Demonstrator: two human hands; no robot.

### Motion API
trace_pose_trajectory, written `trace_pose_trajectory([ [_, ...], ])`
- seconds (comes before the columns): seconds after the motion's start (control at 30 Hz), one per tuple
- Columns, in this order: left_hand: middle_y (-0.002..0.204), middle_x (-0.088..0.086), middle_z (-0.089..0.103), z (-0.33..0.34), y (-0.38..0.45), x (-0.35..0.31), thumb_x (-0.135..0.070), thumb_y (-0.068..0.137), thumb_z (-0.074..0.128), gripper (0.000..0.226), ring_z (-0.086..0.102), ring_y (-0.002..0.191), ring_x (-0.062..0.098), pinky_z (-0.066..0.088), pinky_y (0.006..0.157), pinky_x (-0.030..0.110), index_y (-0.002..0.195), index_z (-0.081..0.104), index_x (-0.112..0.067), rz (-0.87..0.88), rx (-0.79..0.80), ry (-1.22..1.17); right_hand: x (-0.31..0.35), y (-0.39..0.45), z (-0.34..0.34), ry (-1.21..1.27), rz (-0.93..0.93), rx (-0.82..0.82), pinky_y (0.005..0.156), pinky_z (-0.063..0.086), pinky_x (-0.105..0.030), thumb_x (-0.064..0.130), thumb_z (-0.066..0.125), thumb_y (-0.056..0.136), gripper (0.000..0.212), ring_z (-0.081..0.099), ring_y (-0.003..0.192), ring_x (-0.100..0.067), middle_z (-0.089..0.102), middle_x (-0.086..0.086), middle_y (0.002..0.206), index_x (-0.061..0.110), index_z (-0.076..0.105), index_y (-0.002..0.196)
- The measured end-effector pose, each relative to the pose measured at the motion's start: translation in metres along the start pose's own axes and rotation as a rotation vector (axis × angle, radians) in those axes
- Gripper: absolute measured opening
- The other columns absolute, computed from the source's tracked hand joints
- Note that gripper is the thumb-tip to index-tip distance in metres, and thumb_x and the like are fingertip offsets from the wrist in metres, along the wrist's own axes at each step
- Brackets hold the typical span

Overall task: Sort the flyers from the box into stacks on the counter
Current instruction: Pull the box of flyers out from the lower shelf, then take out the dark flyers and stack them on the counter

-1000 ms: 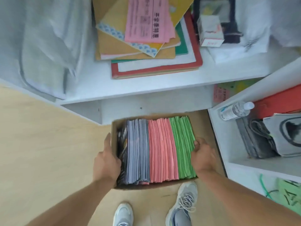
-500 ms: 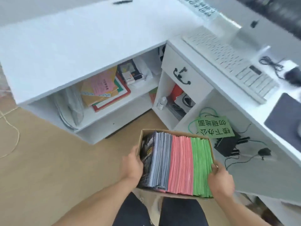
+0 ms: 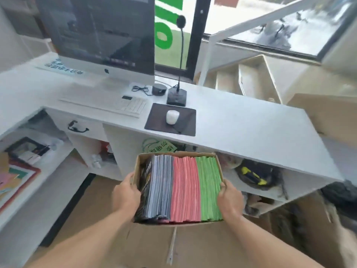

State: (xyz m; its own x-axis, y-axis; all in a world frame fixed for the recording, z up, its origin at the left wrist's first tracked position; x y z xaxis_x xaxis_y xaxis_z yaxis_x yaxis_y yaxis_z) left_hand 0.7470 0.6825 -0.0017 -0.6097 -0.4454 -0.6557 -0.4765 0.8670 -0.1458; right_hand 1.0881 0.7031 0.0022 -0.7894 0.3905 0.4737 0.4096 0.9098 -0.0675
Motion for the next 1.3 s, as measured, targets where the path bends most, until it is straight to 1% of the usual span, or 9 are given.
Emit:
trace_pose_trajectory([
  [0.23, 0.105, 0.008, 0.074, 0.067, -0.062, -0.115, -0.007, 0.096, 0.055, 0.046, 0.059, 0.085, 0.022, 0.045, 0.075, 0.028, 0.138, 0.058, -0.026, 0.091, 0.047, -0.044, -0.101, 0.035, -0.108, 0.002, 0.078, -0.112, 0.07, 0.05, -0.035, 0.03, 0.036, 0.109, 0.033, 0.064, 0.083, -0.026, 0.072, -0.003, 0.094, 0.024, 0.06, 0.13],
  [0.37, 0.085, 0.003, 0.071, 0.095, -0.065, -0.174, -0.003, 0.092, 0.056, 0.046, 0.063, 0.08, 0.025, 0.048, 0.073, 0.029, 0.131, 0.063, -0.026, 0.161, 0.097, -0.091, -0.131, 0.067, -0.147, 0.003, 0.113, -0.142, 0.058, 0.037, -0.029, 0.026, 0.036, 0.109, 0.034, 0.053, 0.073, -0.02, 0.063, 0.004, 0.084, 0.022, 0.063, 0.129],
  [0.53, 0.096, 0.006, 0.074, 0.13, -0.026, -0.25, -0.006, 0.093, 0.054, 0.05, 0.066, 0.09, 0.027, 0.05, 0.076, 0.03, 0.137, 0.059, -0.029, 0.209, 0.109, -0.067, -0.141, 0.137, -0.176, 0.03, 0.121, -0.201, 0.076, 0.049, -0.035, 0.021, 0.041, 0.108, 0.033, 0.061, 0.086, -0.023, 0.074, -0.004, 0.11, 0.015, 0.062, 0.133],
  [0.67, 0.109, 0.01, 0.075, 0.158, 0.025, -0.308, -0.006, 0.093, 0.054, 0.05, 0.065, 0.106, 0.032, 0.051, 0.09, 0.037, 0.139, 0.059, -0.025, 0.256, 0.097, -0.048, -0.129, 0.215, -0.188, 0.036, 0.119, -0.224, 0.07, 0.042, -0.032, 0.02, 0.042, 0.108, 0.031, 0.054, 0.079, -0.022, 0.071, -0.006, 0.097, 0.015, 0.064, 0.129],
  [0.73, 0.112, 0.011, 0.074, 0.171, 0.058, -0.332, -0.005, 0.093, 0.052, 0.047, 0.064, 0.109, 0.034, 0.051, 0.091, 0.037, 0.136, 0.062, -0.023, 0.292, 0.088, -0.019, -0.123, 0.26, -0.181, 0.031, 0.129, -0.193, 0.069, 0.043, -0.033, 0.021, 0.041, 0.108, 0.031, 0.056, 0.078, -0.022, 0.063, 0.001, 0.088, 0.017, 0.065, 0.126],
  [0.97, 0.105, 0.018, 0.074, 0.203, 0.153, -0.396, -0.007, 0.093, 0.053, 0.039, 0.065, 0.098, 0.039, 0.052, 0.083, 0.042, 0.126, 0.067, -0.02, 0.364, 0.076, 0.16, -0.095, 0.388, -0.172, -0.143, 0.148, 0.024, 0.073, 0.042, -0.035, 0.027, 0.045, 0.102, 0.023, 0.058, 0.088, -0.026, 0.062, -0.001, 0.097, 0.02, 0.058, 0.119],
  [1.07, 0.103, 0.016, 0.074, 0.214, 0.187, -0.411, -0.012, 0.094, 0.054, 0.045, 0.065, 0.096, 0.036, 0.053, 0.08, 0.04, 0.134, 0.064, -0.03, 0.433, 0.103, 0.239, -0.087, 0.431, -0.182, -0.175, 0.097, 0.048, 0.085, 0.046, -0.038, 0.043, 0.048, 0.101, 0.035, 0.064, 0.105, -0.028, 0.069, 0.001, 0.119, 0.027, 0.054, 0.131],
  [1.2, 0.113, 0.007, 0.074, 0.226, 0.23, -0.428, -0.025, 0.096, 0.057, 0.044, 0.065, 0.103, 0.032, 0.053, 0.082, 0.037, 0.133, 0.06, -0.047, 0.391, 0.167, 0.306, -0.07, 0.484, -0.183, -0.064, -0.079, 0.104, 0.108, 0.041, -0.046, 0.046, 0.049, 0.103, 0.057, 0.048, 0.138, -0.029, 0.049, -0.003, 0.153, 0.027, 0.035, 0.154],
  [1.3, 0.116, -0.003, 0.075, 0.229, 0.245, -0.437, -0.031, 0.095, 0.059, 0.04, 0.066, 0.105, 0.025, 0.054, 0.083, 0.035, 0.129, 0.062, -0.052, 0.304, 0.186, 0.298, -0.054, 0.499, -0.165, -0.149, -0.207, 0.328, 0.097, 0.047, -0.04, 0.053, 0.043, 0.103, 0.046, 0.059, 0.121, -0.028, 0.065, -0.006, 0.134, 0.027, 0.057, 0.138],
])
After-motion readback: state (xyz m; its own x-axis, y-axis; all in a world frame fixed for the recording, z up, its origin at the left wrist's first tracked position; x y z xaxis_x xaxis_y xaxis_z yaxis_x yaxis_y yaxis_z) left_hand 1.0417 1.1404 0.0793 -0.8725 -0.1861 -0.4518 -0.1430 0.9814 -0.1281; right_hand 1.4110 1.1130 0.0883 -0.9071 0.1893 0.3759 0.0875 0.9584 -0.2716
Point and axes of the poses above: each hand's wrist, its own y-axis towards the middle knuckle, its own z-axis out of the palm, x = y × z, the point moved 5 cm from there along y, towards the middle knuckle
